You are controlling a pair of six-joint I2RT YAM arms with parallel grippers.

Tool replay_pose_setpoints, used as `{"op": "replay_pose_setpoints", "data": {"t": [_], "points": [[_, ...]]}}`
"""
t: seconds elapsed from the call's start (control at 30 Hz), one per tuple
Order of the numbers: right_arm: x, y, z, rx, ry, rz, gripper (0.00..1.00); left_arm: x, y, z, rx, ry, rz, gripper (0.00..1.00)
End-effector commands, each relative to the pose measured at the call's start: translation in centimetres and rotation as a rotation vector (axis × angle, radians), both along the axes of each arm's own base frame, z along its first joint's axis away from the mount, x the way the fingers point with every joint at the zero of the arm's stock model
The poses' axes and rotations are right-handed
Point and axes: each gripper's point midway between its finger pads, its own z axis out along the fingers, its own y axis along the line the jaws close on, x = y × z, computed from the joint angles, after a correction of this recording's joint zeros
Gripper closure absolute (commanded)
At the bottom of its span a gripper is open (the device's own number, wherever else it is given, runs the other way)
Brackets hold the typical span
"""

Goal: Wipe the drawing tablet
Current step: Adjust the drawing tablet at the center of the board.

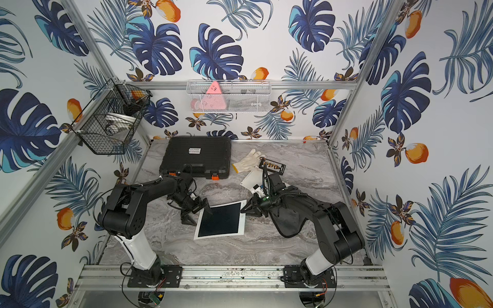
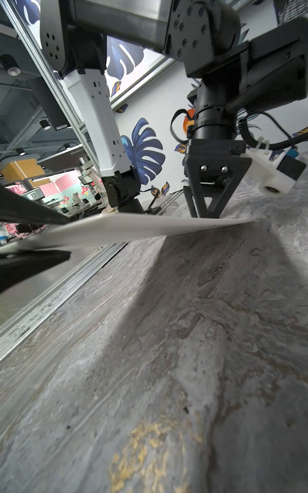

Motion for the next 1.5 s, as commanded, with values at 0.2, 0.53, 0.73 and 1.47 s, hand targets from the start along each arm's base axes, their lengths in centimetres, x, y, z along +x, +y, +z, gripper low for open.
{"op": "replay_pose_setpoints", "data": {"t": [0.2, 0.53, 0.73, 1.47], "points": [[-2.4, 0.7, 0.6, -0.009, -0.009, 0.148, 0.82, 5.9, 4.1, -4.2, 0.271, -0.308, -0.099, 0.01], [-3.3, 0.8, 2.4, 0.018, -0.026, 0.225, 0.90, 5.9, 4.2, -4.5, 0.274, -0.301, -0.104, 0.01], [-3.4, 0.6, 2.5, 0.003, -0.030, 0.230, 0.97, 6.2, 4.0, -4.3, 0.266, -0.307, -0.100, 0.01], [2.1, -4.1, 8.8, -0.478, -0.730, 0.149, 1.00, 12.1, 1.3, 10.2, 0.120, -0.533, 0.171, 0.05]]}}
